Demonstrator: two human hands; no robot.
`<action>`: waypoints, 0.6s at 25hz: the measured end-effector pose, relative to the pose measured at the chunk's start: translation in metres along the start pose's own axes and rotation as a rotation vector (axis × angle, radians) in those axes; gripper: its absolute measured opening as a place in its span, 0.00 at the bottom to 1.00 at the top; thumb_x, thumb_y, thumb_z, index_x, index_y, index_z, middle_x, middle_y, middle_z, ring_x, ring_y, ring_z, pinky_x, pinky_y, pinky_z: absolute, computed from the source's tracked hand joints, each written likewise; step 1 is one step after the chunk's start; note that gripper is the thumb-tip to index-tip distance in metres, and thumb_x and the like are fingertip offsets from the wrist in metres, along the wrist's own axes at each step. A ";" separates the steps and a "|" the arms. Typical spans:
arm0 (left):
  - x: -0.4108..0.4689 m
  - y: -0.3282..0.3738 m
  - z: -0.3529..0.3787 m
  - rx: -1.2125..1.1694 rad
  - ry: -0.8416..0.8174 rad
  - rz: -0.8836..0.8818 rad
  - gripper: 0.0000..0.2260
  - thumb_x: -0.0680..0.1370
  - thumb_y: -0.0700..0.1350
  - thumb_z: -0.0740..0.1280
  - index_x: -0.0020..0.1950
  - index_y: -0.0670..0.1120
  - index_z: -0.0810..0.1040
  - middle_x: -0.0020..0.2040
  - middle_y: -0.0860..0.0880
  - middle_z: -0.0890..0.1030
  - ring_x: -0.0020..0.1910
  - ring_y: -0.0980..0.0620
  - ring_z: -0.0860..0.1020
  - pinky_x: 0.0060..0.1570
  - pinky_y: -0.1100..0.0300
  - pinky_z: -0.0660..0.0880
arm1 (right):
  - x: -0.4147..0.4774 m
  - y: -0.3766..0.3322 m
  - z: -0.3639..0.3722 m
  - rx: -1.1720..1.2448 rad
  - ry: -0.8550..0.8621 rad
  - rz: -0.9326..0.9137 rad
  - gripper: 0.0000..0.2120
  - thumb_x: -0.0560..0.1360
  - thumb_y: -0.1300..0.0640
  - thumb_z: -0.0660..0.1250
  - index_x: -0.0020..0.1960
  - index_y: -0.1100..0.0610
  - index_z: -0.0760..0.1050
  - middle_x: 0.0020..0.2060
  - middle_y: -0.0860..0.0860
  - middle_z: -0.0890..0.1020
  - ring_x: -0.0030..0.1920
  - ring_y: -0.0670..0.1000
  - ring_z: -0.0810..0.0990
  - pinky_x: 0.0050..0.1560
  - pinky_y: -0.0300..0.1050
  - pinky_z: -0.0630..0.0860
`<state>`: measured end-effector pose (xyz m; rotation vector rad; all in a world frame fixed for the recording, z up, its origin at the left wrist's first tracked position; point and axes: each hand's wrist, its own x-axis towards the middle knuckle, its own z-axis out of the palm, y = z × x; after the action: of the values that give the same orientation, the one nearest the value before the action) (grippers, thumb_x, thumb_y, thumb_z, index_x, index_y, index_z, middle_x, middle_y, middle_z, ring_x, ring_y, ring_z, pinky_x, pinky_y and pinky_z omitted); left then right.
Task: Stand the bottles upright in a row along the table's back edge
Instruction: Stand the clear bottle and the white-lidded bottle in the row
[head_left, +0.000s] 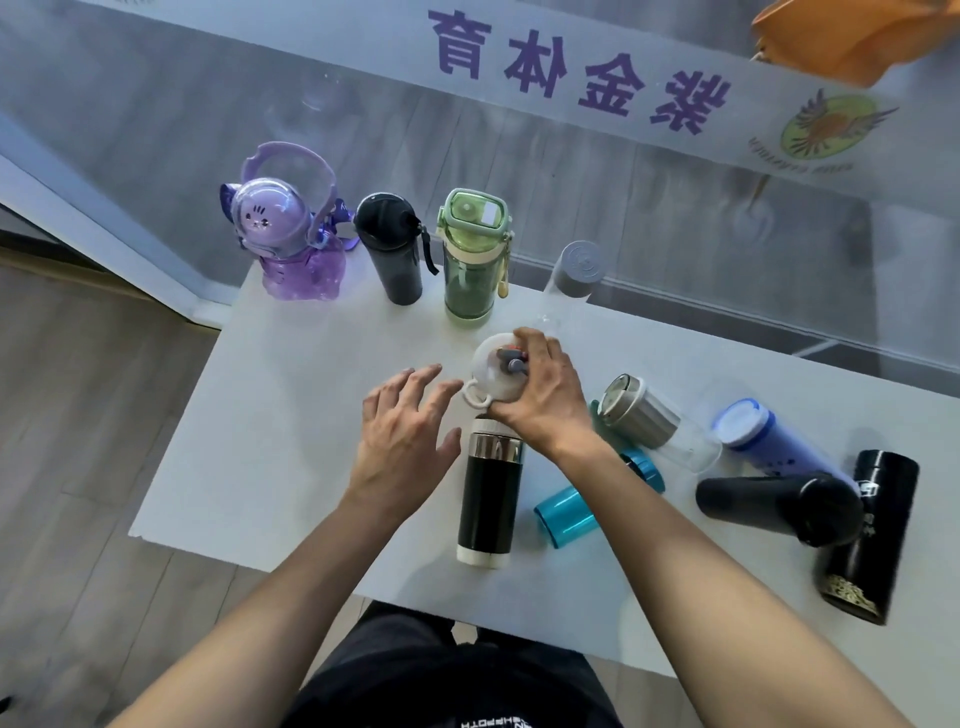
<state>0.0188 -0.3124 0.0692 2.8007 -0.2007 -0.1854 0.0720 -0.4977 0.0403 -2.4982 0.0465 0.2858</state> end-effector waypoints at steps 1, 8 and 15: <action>0.002 0.002 0.001 -0.011 -0.010 0.017 0.22 0.74 0.49 0.70 0.68 0.52 0.74 0.72 0.48 0.72 0.71 0.42 0.69 0.68 0.47 0.63 | -0.005 0.002 -0.006 0.025 0.043 0.019 0.43 0.62 0.46 0.79 0.71 0.47 0.61 0.63 0.51 0.72 0.62 0.55 0.75 0.66 0.54 0.73; 0.020 0.029 0.011 -0.064 -0.090 0.179 0.22 0.73 0.47 0.71 0.67 0.51 0.75 0.71 0.46 0.73 0.70 0.41 0.69 0.68 0.46 0.63 | -0.033 0.038 -0.074 0.100 0.368 0.111 0.40 0.60 0.40 0.77 0.68 0.50 0.67 0.56 0.47 0.74 0.56 0.53 0.76 0.60 0.51 0.75; 0.016 0.050 0.023 -0.042 -0.135 0.137 0.21 0.74 0.46 0.69 0.67 0.51 0.74 0.70 0.46 0.73 0.68 0.41 0.70 0.68 0.46 0.64 | 0.006 0.097 -0.104 0.132 0.398 0.163 0.41 0.61 0.49 0.83 0.69 0.56 0.69 0.59 0.51 0.75 0.58 0.52 0.76 0.58 0.35 0.67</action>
<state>0.0254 -0.3694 0.0625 2.7223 -0.4149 -0.3416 0.0881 -0.6370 0.0651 -2.3854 0.4178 -0.1483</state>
